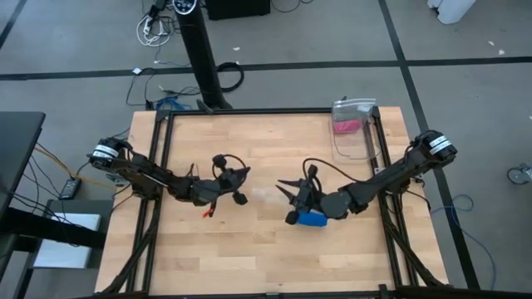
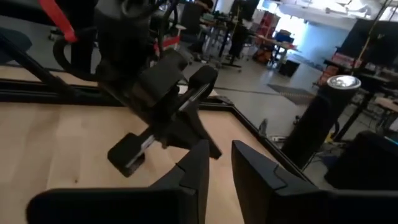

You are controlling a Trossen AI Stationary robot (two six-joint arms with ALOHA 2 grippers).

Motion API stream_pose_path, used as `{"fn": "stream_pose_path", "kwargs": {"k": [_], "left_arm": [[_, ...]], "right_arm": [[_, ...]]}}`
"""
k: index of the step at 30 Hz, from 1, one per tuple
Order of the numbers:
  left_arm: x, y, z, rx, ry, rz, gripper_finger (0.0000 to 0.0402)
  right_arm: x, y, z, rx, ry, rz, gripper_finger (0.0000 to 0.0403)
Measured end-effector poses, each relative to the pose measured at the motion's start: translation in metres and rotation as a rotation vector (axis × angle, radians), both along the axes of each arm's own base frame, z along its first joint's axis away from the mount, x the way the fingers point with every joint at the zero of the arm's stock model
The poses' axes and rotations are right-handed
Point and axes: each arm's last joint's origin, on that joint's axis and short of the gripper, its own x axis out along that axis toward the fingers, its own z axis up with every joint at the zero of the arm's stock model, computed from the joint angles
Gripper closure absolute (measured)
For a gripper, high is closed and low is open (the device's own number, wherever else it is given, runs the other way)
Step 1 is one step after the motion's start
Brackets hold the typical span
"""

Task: Roll bandage
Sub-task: Put the blue rolled bandage into the transparent zip bag

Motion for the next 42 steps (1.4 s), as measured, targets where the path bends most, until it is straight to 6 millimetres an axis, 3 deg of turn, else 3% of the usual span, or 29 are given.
{"fn": "stream_pose_path", "kwargs": {"k": [5,8,11,14,21,27,34,42], "left_arm": [[0.0,0.005,-0.009,-0.09,0.039,-0.041,0.0401],[-0.001,0.006,-0.013,-0.123,0.06,-0.042,0.0398],[-0.004,0.005,-0.015,-0.15,0.08,-0.033,0.0395],[-0.009,0.001,-0.013,-0.214,0.095,-0.062,0.0394],[-0.034,-0.012,-0.017,-0.45,0.138,-0.331,0.0396],[-0.05,-0.027,-0.02,-0.511,0.133,-0.481,0.0393],[-0.053,-0.031,-0.024,-0.586,0.135,-0.473,0.036],[-0.053,-0.031,-0.025,-0.58,0.153,-0.469,0.0289]], "right_arm": [[-0.009,-0.011,0.005,0.031,0.048,-0.022,0.0328],[-0.011,-0.022,0.004,0.149,0.085,0.033,0.0313],[-0.006,-0.03,-0.009,0.273,0.16,0.112,0.0292],[0.002,-0.028,-0.025,0.289,0.232,0.164,0.0271],[0.042,0.008,-0.049,0.22,0.426,0.253,0.0246],[0.088,0.042,-0.062,0.117,0.657,0.223,0.0249],[0.132,0.07,-0.072,0.044,0.807,0.189,0.0252],[0.165,0.086,-0.089,-0.013,0.906,0.147,0.0261]]}}
